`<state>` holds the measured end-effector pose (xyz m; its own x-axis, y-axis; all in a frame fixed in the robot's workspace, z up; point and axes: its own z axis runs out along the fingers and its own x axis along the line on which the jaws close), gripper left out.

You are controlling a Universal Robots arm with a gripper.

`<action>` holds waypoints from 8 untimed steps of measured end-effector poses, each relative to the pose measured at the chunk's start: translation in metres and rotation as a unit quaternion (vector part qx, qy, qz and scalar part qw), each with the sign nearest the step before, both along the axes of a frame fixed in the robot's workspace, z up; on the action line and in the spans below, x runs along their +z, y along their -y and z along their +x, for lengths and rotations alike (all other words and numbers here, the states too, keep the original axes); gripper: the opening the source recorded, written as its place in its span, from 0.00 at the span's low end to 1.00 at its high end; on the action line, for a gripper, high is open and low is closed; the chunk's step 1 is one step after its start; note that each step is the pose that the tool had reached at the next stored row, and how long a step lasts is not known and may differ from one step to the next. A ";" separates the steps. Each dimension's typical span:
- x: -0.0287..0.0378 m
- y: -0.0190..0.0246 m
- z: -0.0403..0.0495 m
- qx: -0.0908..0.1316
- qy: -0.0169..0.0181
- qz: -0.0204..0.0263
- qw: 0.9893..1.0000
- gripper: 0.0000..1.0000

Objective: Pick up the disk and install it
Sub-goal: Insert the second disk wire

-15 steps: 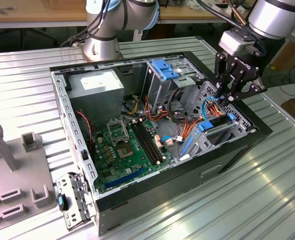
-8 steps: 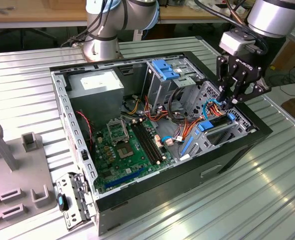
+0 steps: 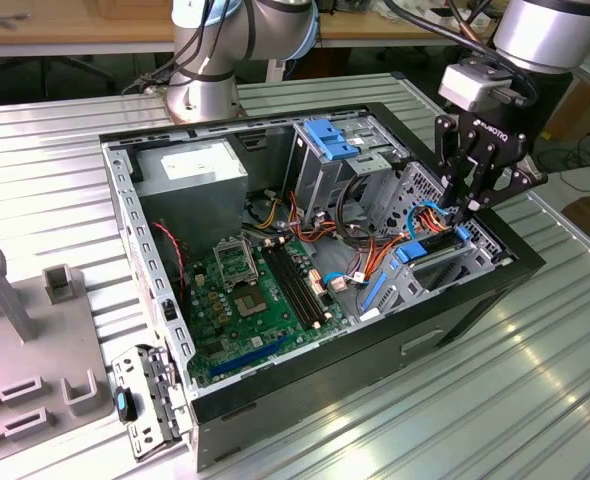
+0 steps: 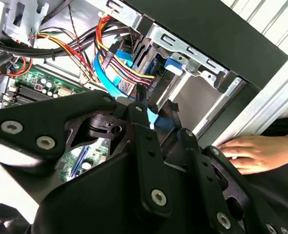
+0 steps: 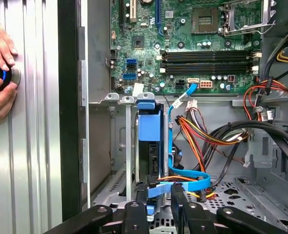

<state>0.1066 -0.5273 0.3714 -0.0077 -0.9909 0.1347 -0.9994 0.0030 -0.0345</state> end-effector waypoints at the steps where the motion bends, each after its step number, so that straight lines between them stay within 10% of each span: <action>1: 0.0000 0.0000 0.0000 0.000 0.000 0.000 1.000 0.33; 3: 0.0000 -0.0003 0.0000 0.000 -0.006 0.000 1.000 0.33; 5: 0.0000 -0.0015 0.0000 0.000 -0.028 -0.001 1.000 0.33; 8: -0.0001 -0.0017 0.0000 0.000 -0.030 -0.001 1.000 0.33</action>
<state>0.1066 -0.5256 0.3713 0.0004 -0.9906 0.1368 -0.9997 0.0030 0.0252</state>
